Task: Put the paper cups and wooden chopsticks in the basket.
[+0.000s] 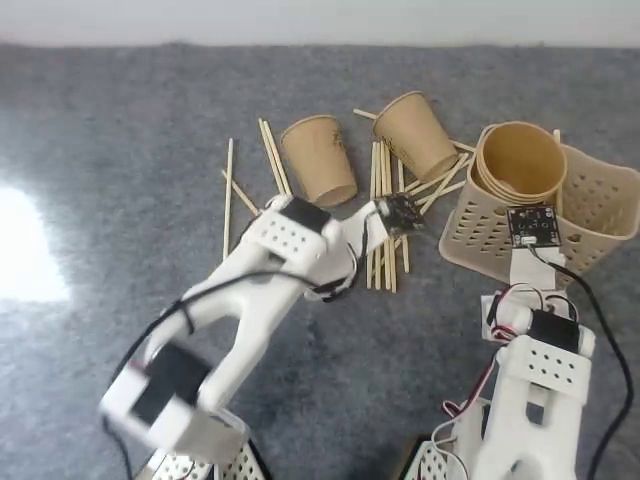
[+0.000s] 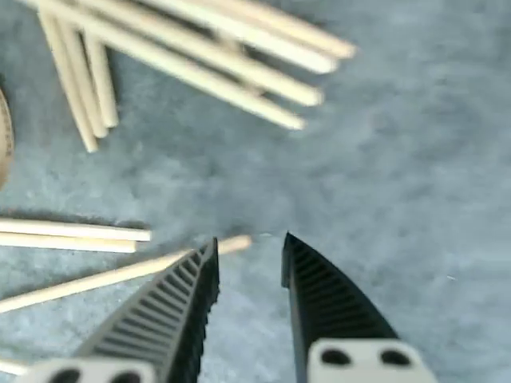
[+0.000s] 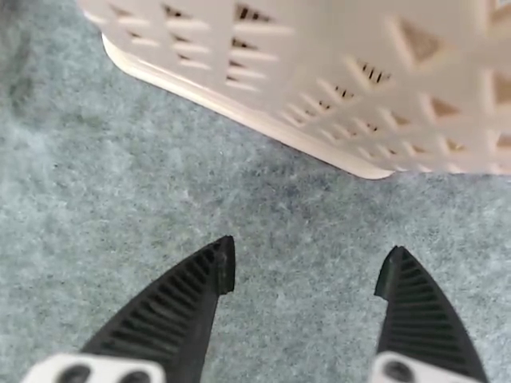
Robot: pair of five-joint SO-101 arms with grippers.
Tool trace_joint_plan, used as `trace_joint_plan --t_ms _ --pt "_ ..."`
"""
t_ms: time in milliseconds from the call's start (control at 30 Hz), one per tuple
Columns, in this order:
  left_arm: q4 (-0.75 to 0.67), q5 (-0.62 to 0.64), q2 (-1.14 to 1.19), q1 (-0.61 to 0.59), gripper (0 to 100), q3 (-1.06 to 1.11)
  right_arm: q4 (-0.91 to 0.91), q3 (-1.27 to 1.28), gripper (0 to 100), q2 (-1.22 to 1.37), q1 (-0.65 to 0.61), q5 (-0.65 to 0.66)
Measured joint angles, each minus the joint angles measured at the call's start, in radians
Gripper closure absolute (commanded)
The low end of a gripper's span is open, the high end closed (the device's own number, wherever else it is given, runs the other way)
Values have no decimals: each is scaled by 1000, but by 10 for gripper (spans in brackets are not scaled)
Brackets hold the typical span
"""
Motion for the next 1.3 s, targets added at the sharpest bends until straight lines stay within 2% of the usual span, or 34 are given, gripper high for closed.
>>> trace_joint_plan --t_ms 167,267,400,733,1033,1300 --pt "-6 0 -241 18 863 14 0 0 704 0 0 0" --pt "-133 38 -296 -37 863 3 0 0 704 0 -3 0" --pt "-368 107 -265 -123 863 3 0 0 704 0 0 0" --pt "-703 123 -44 -129 863 3 0 0 704 0 -2 0" --pt "-744 123 210 -129 863 -132 0 0 704 0 0 0" --pt "-704 123 230 -129 863 -146 0 0 704 0 0 0"
